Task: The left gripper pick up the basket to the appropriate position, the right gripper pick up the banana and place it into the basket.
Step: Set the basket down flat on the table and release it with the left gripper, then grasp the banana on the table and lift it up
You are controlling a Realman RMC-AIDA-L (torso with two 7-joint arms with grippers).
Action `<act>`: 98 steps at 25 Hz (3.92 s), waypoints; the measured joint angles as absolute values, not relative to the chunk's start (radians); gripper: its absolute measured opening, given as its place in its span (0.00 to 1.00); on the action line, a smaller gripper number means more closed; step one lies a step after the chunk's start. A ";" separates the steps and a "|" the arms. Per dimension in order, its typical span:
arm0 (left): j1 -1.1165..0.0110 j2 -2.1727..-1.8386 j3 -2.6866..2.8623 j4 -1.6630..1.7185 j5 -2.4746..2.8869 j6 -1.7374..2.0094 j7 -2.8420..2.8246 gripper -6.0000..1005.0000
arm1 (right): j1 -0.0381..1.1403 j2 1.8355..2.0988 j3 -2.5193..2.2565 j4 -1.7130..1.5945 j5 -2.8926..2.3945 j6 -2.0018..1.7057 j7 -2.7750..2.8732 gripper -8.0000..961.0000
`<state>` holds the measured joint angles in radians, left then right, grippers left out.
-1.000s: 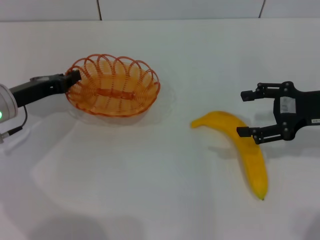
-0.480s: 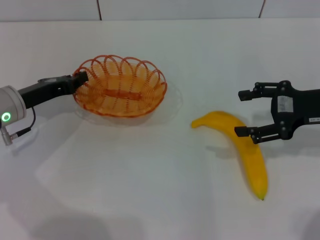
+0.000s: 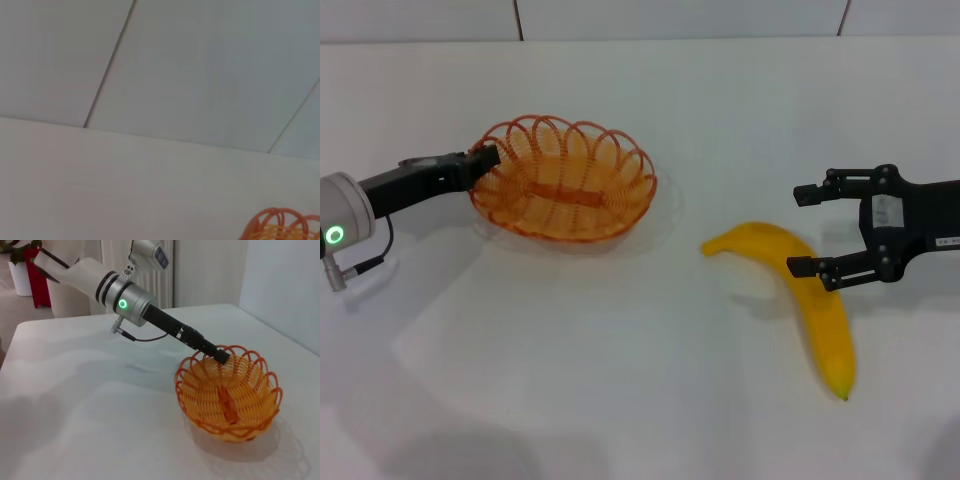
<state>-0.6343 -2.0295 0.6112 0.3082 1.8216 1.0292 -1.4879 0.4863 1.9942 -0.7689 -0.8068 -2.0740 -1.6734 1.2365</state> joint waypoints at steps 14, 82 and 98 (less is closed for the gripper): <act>-0.644 -2.032 0.602 0.274 1.806 1.029 -1.493 0.14 | 0.489 1.994 -0.768 -0.807 -2.074 -1.674 1.236 0.92; -0.458 -2.042 0.664 0.610 1.811 1.462 -1.133 0.87 | 0.479 1.996 -0.775 -0.807 -2.074 -1.668 1.274 0.92; -0.369 -2.041 0.714 0.646 1.819 1.394 -1.182 0.87 | 0.483 2.001 -0.773 -0.809 -2.074 -1.675 1.278 0.92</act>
